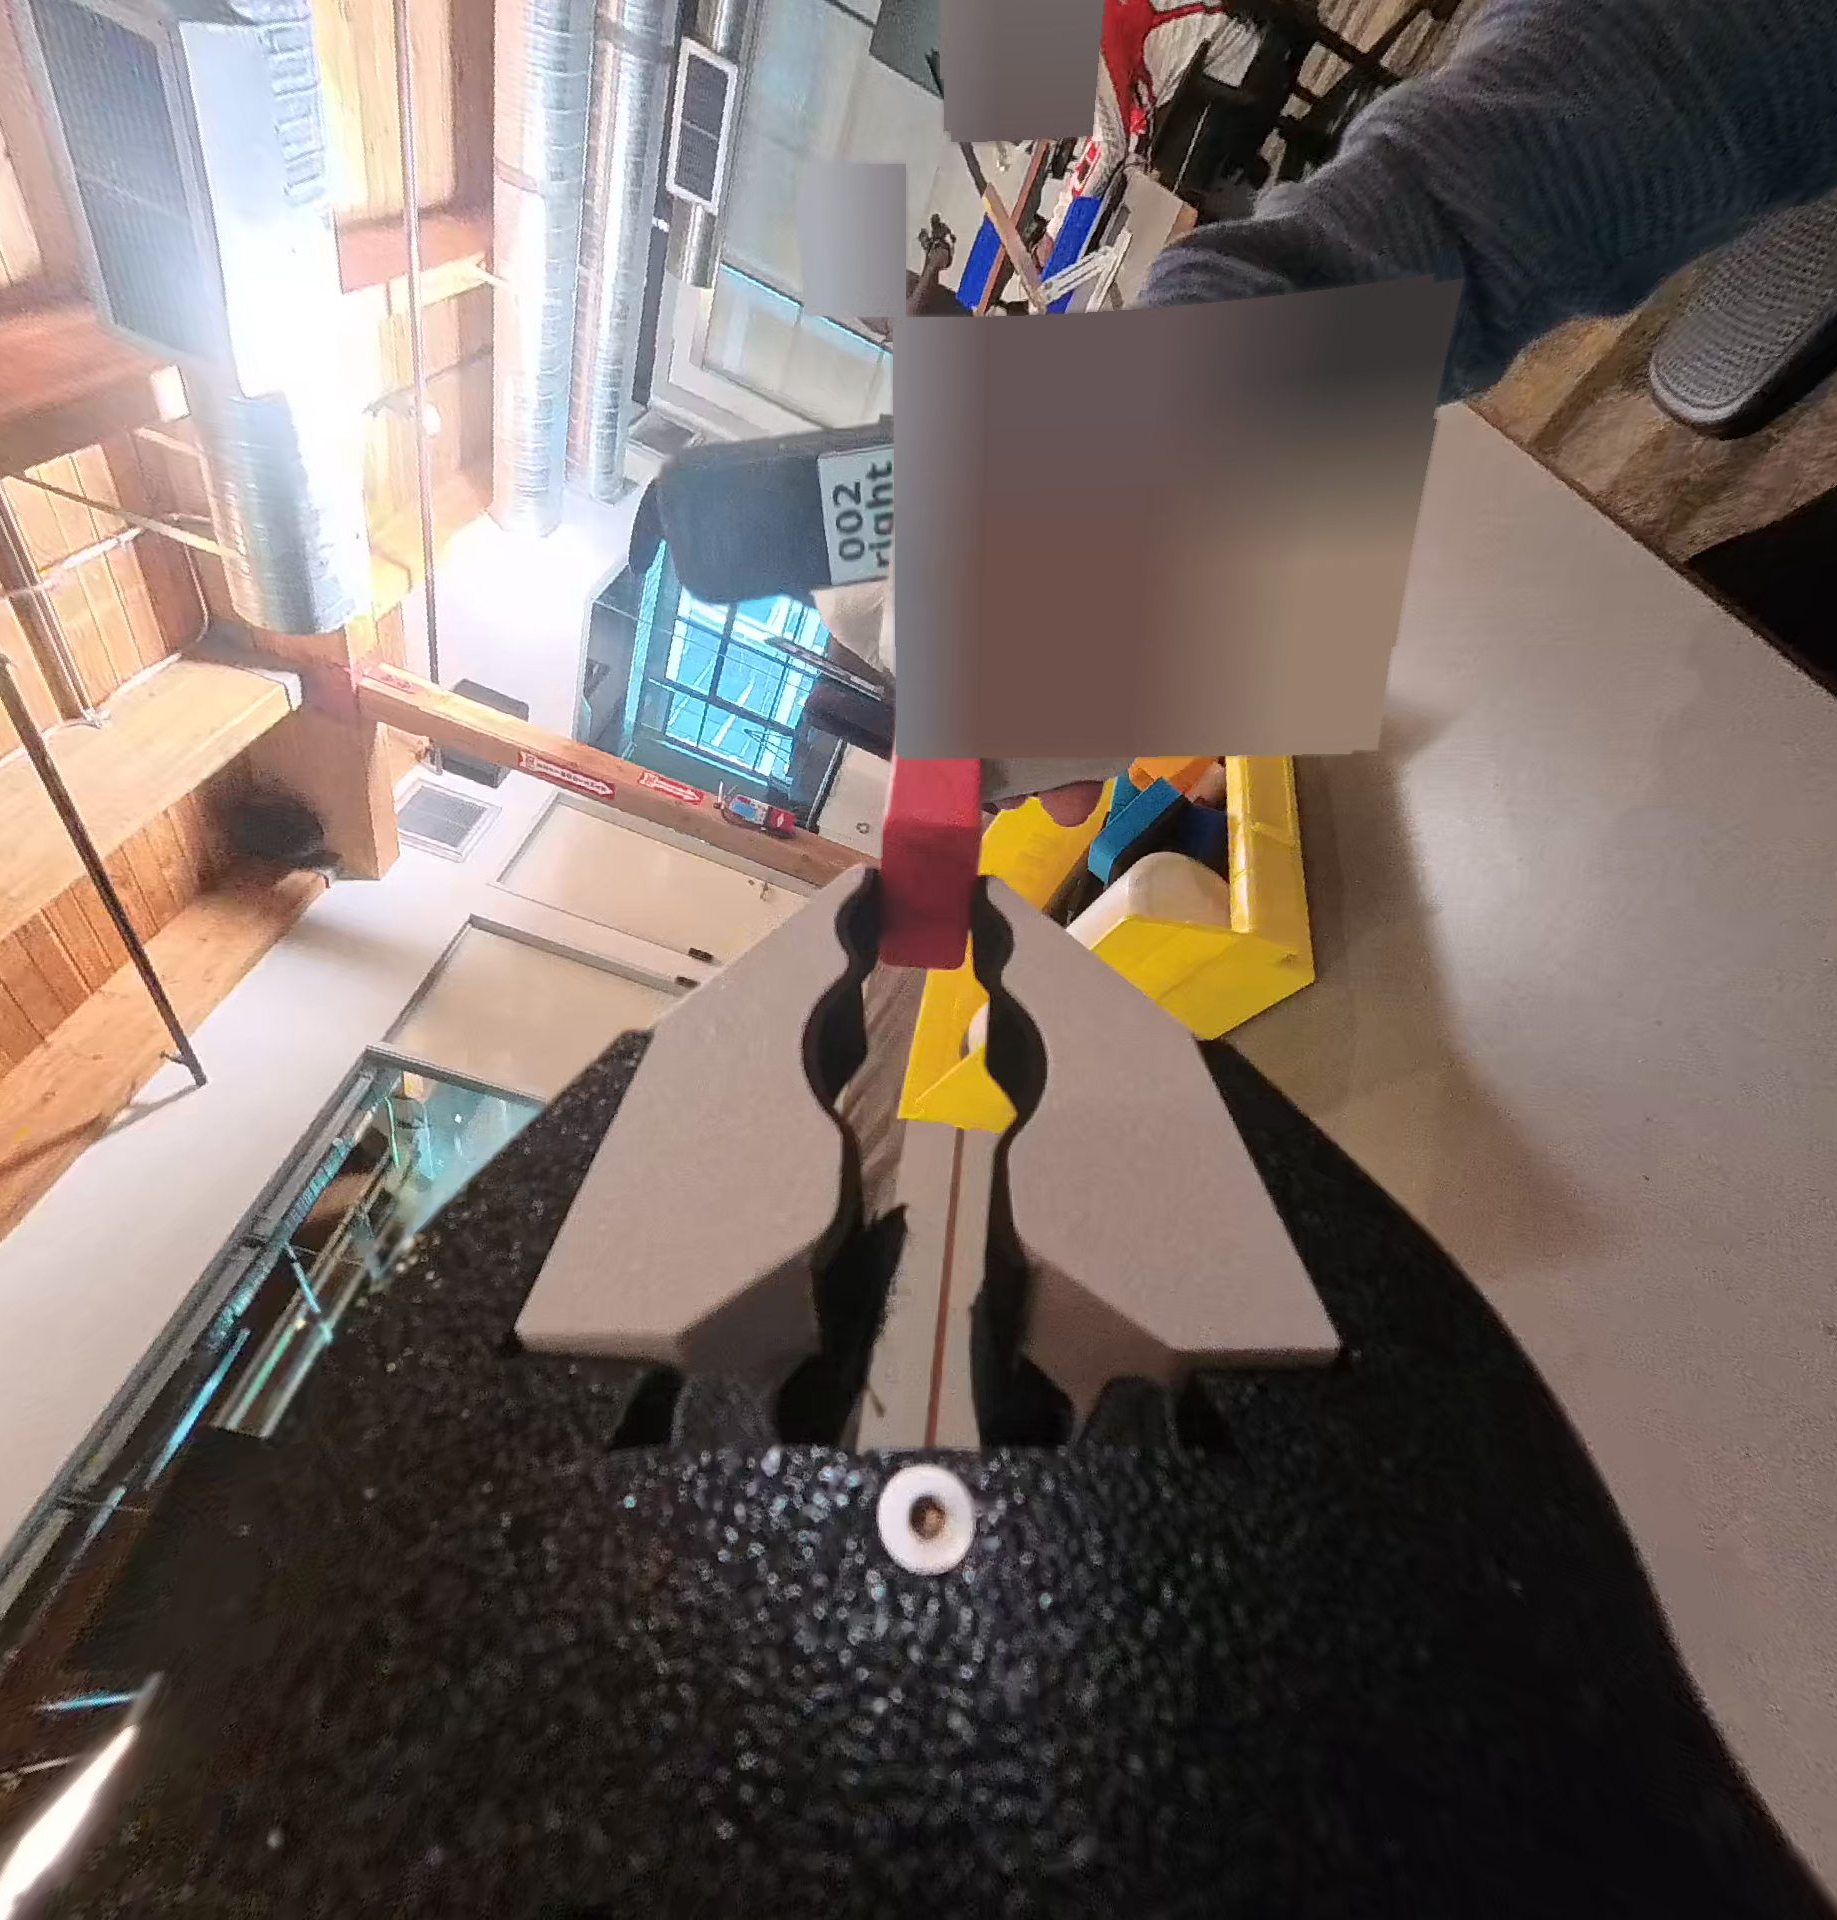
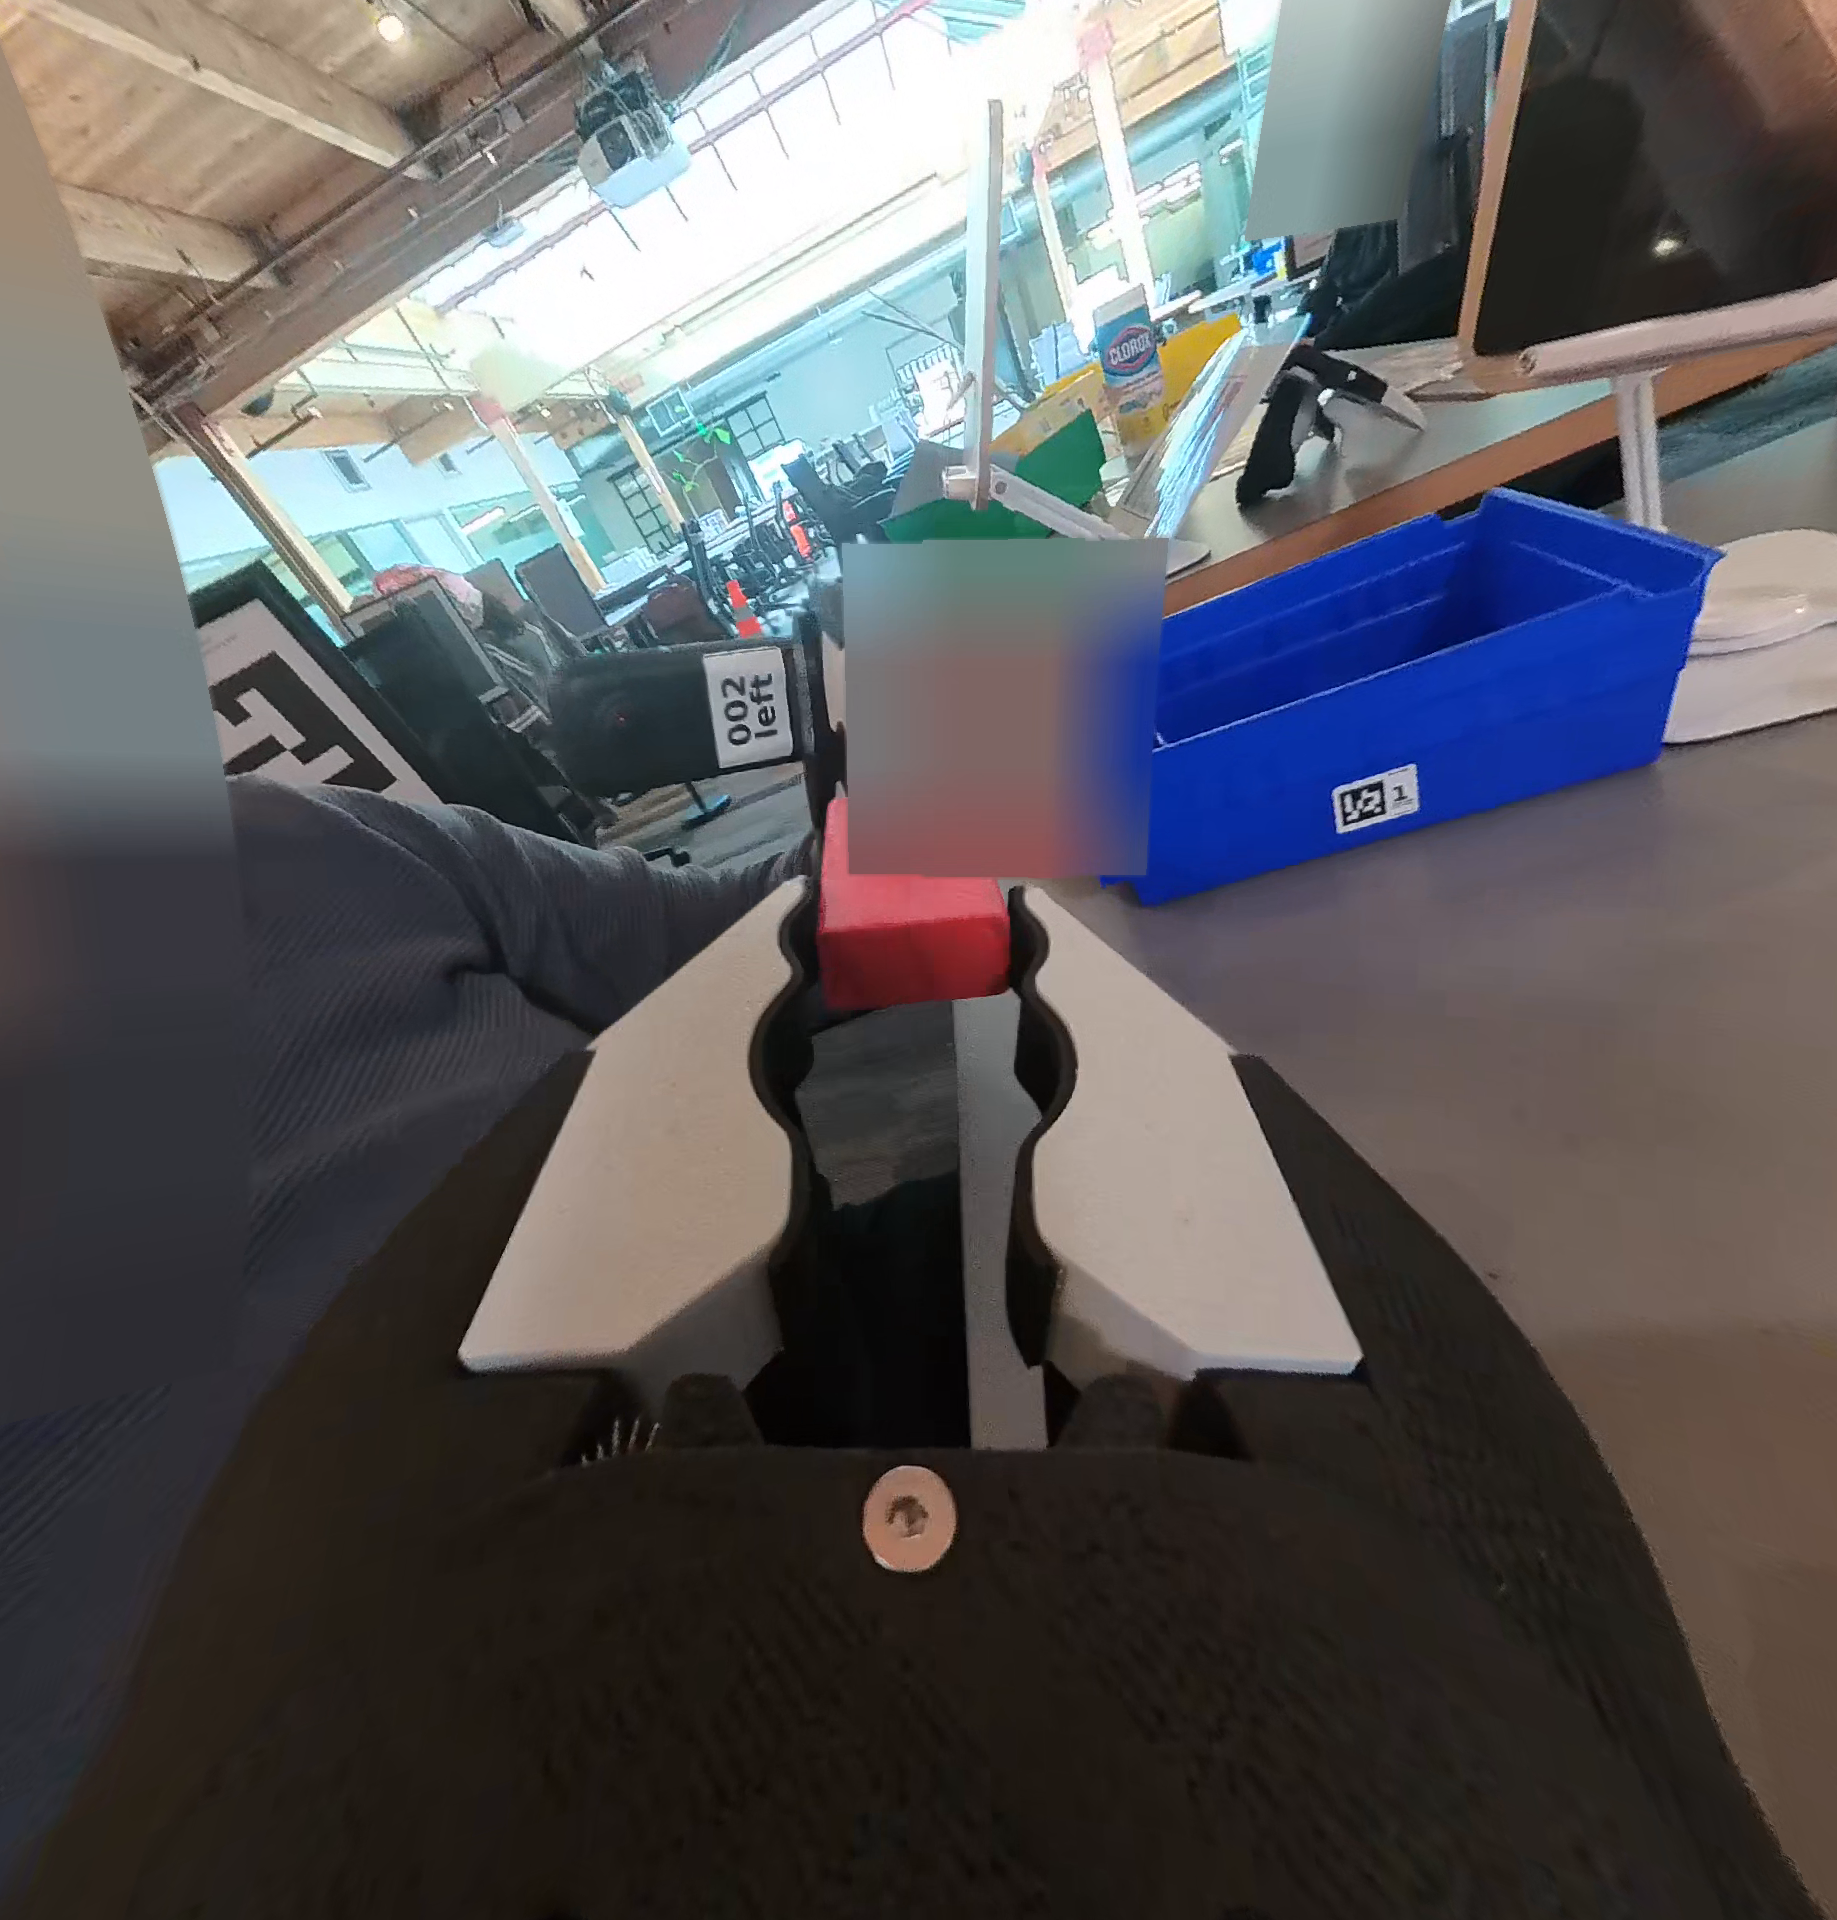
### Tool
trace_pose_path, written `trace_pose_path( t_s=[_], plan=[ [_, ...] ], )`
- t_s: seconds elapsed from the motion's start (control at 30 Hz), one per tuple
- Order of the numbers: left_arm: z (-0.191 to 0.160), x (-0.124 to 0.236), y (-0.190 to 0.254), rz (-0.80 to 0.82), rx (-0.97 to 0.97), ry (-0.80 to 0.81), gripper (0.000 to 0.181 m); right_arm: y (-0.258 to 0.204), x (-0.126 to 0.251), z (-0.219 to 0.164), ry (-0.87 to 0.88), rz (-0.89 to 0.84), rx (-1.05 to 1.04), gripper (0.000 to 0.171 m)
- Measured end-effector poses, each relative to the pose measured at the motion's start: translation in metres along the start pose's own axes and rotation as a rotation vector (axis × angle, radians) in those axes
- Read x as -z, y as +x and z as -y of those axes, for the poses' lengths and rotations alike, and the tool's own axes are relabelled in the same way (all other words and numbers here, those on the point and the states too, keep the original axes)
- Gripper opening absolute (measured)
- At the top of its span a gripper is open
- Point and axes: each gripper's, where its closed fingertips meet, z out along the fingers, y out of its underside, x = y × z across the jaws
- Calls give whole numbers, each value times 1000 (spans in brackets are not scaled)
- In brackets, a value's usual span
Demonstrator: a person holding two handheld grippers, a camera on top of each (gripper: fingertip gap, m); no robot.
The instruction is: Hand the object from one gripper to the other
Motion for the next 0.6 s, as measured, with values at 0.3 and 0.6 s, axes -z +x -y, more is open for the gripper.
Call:
trace_pose_path(
  t_s=[0.3, 0.6],
  plan=[
    [1, -7, 5, -151, 466, 10, 60, -13, 1, 4, -37, -110, 464, 34],
    [26, 2, 5, -320, 801, 228, 45, -18, -5, 3, -136, -302, 963, 34]
  ],
)
